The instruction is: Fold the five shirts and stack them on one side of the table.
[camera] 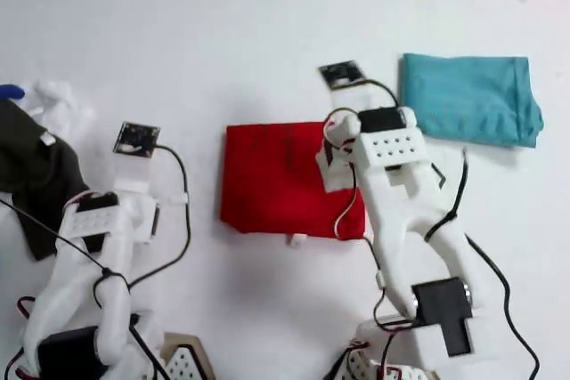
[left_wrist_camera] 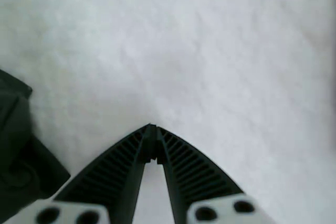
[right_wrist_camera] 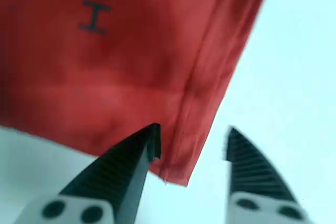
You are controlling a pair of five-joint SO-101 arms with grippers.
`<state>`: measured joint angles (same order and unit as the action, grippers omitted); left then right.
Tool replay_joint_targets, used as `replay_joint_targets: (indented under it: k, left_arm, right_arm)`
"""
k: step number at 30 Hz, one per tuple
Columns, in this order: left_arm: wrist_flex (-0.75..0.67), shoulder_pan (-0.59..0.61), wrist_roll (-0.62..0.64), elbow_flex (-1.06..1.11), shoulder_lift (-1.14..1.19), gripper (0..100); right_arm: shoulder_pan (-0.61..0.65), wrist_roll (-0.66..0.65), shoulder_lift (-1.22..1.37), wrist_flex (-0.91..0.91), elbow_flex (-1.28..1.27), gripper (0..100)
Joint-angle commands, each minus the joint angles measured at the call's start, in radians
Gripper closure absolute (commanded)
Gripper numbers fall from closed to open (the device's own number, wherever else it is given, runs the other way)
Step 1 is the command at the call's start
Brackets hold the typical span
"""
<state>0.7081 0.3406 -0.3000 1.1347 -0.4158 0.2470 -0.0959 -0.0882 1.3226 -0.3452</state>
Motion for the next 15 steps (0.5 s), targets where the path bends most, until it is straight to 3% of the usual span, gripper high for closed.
replay_joint_targets:
  k: [1,15]
  left_arm:
    - [-0.014,0.003,0.000,-0.002,-0.025,97]
    - [-0.014,0.003,0.000,-0.002,-0.025,97]
  right_arm:
    - [-0.010,0.044,0.053,-0.031,0.069,66.6]
    - [0.028,0.063,0.458,-0.027,0.316,65.0]
